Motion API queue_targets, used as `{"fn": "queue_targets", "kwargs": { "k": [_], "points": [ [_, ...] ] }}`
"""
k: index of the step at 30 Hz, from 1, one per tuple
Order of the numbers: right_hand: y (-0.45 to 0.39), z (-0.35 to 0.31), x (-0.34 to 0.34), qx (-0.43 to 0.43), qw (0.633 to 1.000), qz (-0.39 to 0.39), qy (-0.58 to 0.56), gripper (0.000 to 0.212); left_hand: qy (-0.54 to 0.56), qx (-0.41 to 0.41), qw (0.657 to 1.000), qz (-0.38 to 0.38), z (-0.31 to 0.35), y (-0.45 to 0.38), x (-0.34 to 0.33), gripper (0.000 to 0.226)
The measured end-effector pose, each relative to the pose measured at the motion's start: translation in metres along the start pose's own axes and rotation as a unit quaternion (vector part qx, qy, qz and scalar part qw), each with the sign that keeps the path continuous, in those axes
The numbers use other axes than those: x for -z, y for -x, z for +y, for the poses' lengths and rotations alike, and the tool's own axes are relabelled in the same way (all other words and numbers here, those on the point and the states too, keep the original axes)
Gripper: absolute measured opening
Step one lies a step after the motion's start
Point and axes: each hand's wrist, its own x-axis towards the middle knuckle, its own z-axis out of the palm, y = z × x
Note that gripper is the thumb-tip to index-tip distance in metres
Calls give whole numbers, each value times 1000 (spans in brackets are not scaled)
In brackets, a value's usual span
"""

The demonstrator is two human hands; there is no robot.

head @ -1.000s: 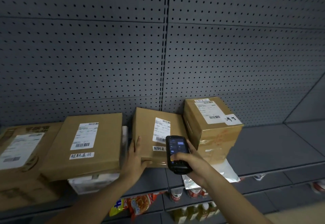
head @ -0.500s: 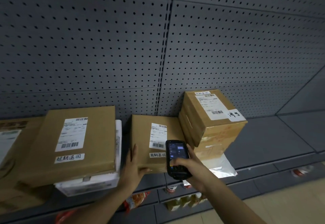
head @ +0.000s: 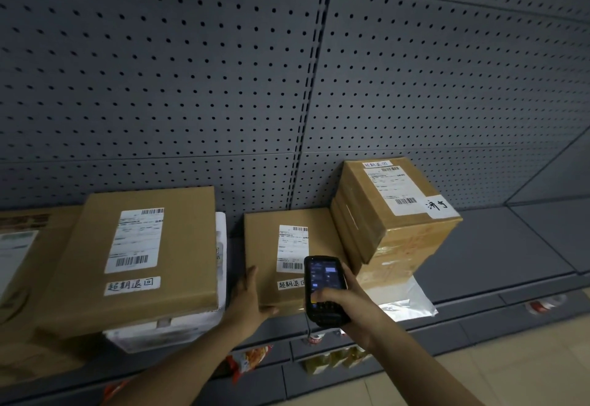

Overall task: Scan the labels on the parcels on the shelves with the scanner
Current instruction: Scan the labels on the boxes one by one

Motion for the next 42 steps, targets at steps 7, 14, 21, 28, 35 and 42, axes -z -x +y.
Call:
{"fn": "queue_targets", "kwargs": {
  "k": [7,14,21,28,35,42],
  "points": [
    [2,-11,-11,36,999,-18,4,69,-39,-31,998,25,18,10,5,93],
    [0,-27,-34,28,999,-36,-21,57,-66,-209,959,179,39,38,50,40],
    [-10,-36,-80,12,996,-80,-36,57,-91,-166,925,330,15,46,138,26],
    [-19,-34,-133,-7,997,-74,0,75,-128,-33,940,315,-62,66,208,41],
    [-22,-31,-167,-5,994,-104,13,40,-167,52,969,174,-112,105,236,136],
    [-16,-27,-187,19,997,-78,17,51,-117,32,984,129,-129,120,237,124]
  ]
}}
